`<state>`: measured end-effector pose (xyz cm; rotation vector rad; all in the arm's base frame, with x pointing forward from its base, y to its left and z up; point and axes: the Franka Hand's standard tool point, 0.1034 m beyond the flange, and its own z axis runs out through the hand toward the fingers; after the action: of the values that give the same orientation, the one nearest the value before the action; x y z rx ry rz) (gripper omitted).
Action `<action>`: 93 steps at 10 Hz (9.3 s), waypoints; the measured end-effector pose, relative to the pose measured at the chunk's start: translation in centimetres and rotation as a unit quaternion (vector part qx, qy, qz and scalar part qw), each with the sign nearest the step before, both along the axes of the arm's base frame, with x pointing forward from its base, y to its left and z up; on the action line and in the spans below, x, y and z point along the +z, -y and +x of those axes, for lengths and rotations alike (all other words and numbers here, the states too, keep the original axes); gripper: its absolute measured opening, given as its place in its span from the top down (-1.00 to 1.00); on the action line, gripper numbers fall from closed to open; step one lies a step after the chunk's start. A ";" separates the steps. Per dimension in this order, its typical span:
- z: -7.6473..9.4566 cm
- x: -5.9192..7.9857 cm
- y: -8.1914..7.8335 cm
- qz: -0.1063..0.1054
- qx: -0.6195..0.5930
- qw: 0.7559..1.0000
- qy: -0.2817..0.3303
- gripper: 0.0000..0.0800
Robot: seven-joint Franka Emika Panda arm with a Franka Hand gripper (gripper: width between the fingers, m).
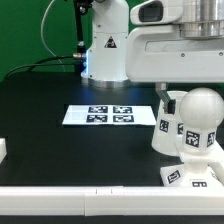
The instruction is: Assemble lamp
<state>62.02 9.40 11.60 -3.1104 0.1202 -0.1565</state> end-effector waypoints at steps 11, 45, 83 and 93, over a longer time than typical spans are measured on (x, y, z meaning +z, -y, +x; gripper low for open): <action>0.3 0.1 0.4 0.006 -0.182 0.983 0.013 -0.43; 0.4 0.1 1.0 0.009 -0.303 0.953 -0.008 -0.43; -9.8 -3.6 -3.0 0.034 -0.509 0.858 -0.068 -0.75; -9.4 -0.3 -0.9 0.053 -0.479 0.874 -0.058 0.90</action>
Offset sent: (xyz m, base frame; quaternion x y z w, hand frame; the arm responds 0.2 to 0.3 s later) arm 0.0000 0.0000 0.0000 0.0000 0.0000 0.0650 0.9979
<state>52.67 10.27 11.32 -2.6271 1.5818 0.0303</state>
